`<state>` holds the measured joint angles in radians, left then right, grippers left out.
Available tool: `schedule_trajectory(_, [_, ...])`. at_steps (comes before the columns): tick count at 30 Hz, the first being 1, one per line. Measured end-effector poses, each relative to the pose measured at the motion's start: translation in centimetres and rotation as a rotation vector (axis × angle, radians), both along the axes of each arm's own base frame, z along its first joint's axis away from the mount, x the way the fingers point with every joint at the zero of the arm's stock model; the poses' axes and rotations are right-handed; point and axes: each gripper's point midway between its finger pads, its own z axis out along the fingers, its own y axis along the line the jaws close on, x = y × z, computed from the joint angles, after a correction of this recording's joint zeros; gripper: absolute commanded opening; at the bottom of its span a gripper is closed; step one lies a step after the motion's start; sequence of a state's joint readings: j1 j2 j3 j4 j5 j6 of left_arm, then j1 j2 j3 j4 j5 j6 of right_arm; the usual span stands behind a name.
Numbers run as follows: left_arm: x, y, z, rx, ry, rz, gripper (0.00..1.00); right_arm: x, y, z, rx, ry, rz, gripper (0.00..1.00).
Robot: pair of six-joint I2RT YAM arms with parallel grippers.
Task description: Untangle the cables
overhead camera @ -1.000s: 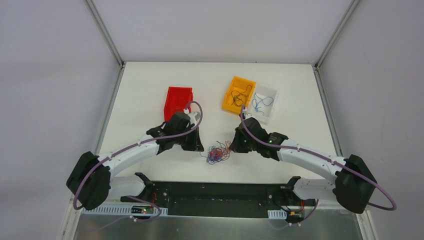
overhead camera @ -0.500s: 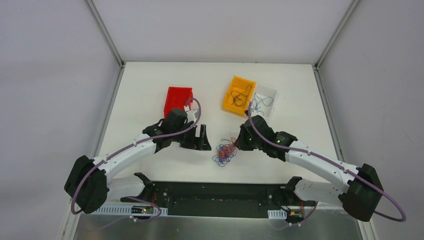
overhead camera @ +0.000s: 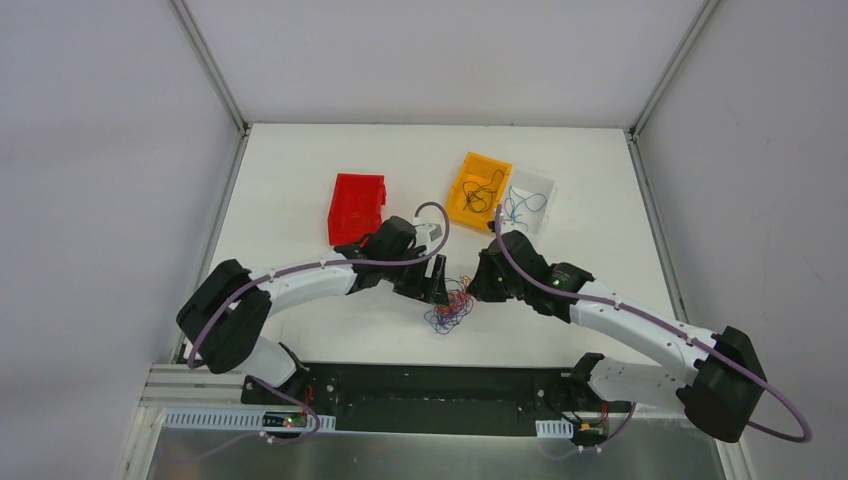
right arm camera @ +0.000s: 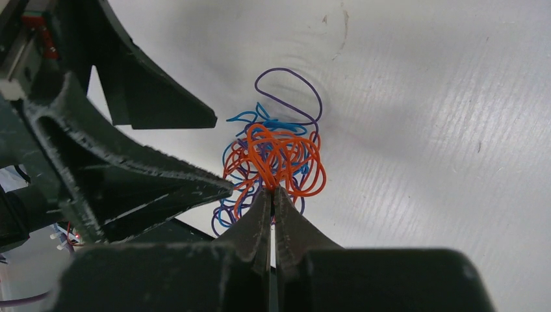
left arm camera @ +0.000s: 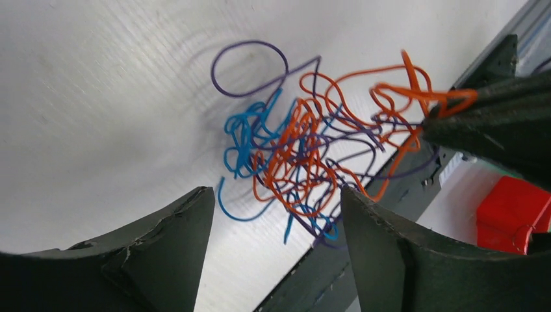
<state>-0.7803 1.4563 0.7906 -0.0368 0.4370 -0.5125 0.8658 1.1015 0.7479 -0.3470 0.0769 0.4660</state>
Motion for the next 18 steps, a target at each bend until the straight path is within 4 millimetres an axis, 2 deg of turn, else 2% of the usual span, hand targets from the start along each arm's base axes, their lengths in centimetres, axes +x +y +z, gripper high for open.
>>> schedule_trajectory(2, [0.7,-0.3,-0.7,0.012,-0.012,0.009,0.59,0.0,0.0,-0.1,0.0,0.003,0.003,0.0])
schedule_trajectory(6, [1.9,-1.0,-1.2,0.01,-0.051,0.005,0.53,-0.1,0.1,-0.1,0.0,0.006,0.009,0.0])
schedule_trajectory(8, [2.5,-1.6,-1.3,-0.002,-0.068,0.0,0.54,-0.1,0.2,-0.2,0.0,0.007,0.011,0.0])
schedule_trajectory(10, [2.7,-1.9,-1.2,-0.016,-0.078,-0.01,0.6,-0.1,0.2,-0.2,-0.001,0.008,0.011,0.0])
schedule_trajectory(12, [2.7,-2.5,-1.1,-0.036,-0.087,-0.028,0.6,-0.1,0.2,-0.4,-0.005,0.012,0.012,0.0])
schedule_trajectory(13, [2.5,-2.7,-1.1,-0.045,-0.087,-0.038,0.54,-0.1,0.3,-0.5,-0.006,0.014,0.012,0.0])
schedule_trajectory(14, [2.3,-3.1,-1.0,-0.056,-0.086,-0.053,0.41,0.0,0.3,-0.6,-0.008,0.016,0.012,0.0])
schedule_trajectory(16, [2.0,-3.6,-1.1,-0.073,-0.082,-0.077,0.1,0.0,0.3,-0.7,-0.008,0.016,0.012,0.0])
schedule_trajectory(17, [1.7,-3.9,-1.1,-0.081,-0.077,-0.087,0.0,0.0,0.4,-0.7,-0.01,0.017,0.012,0.0])
schedule_trajectory(18, [1.6,-4.1,-1.1,-0.091,-0.077,-0.097,0.0,0.0,0.4,-0.7,-0.011,0.018,0.011,0.0])
